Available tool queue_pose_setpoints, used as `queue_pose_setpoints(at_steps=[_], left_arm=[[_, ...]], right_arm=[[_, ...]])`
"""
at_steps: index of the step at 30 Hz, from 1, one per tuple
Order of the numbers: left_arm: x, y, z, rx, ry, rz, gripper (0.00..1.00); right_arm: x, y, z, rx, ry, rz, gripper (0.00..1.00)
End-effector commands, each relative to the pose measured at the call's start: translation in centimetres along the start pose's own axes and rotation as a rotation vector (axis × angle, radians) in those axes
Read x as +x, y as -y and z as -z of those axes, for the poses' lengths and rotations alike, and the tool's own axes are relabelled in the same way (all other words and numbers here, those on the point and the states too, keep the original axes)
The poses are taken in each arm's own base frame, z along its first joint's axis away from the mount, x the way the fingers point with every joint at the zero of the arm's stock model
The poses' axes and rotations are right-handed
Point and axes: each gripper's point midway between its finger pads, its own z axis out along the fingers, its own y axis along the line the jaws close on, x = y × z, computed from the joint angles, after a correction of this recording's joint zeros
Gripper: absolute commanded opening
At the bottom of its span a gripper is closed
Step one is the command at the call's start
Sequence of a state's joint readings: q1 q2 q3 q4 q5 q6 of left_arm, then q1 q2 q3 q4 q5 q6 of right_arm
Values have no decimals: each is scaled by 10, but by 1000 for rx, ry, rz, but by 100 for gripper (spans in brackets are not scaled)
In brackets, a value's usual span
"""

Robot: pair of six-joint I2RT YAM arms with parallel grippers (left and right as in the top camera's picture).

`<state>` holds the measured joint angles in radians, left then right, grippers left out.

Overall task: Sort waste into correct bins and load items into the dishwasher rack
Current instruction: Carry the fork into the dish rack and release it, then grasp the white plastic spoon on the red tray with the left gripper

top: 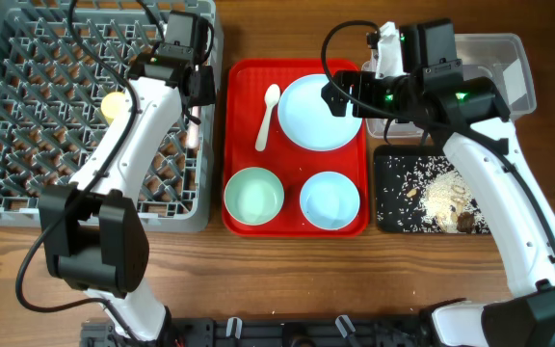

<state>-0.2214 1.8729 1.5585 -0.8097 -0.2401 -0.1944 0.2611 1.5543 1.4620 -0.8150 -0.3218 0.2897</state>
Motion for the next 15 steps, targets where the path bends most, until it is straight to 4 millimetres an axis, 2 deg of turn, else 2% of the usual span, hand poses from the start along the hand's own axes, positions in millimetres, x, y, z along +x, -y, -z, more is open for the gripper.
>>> queue_pose_setpoints(at_steps=[1, 4, 7, 8, 10, 12, 15], left_arm=[[3, 0, -4, 1, -12, -9, 49], [0, 10, 6, 38, 8, -15, 45], [-2, 44, 32, 173, 39, -39, 41], [-1, 61, 40, 230, 44, -30, 38], [4, 83, 46, 300, 32, -6, 34], [15, 110, 41, 343, 1, -7, 32], [30, 136, 24, 350, -33, -51, 32]], right_arm=[[2, -1, -5, -12, -17, -9, 100], [2, -1, -5, -12, -17, -9, 100], [3, -1, -5, -12, -17, -9, 100], [3, -1, -5, -12, -17, -9, 100], [2, -1, -5, -13, -16, -9, 100], [2, -1, -5, -13, -16, -9, 100], [3, -1, -5, -12, -17, -9, 100]])
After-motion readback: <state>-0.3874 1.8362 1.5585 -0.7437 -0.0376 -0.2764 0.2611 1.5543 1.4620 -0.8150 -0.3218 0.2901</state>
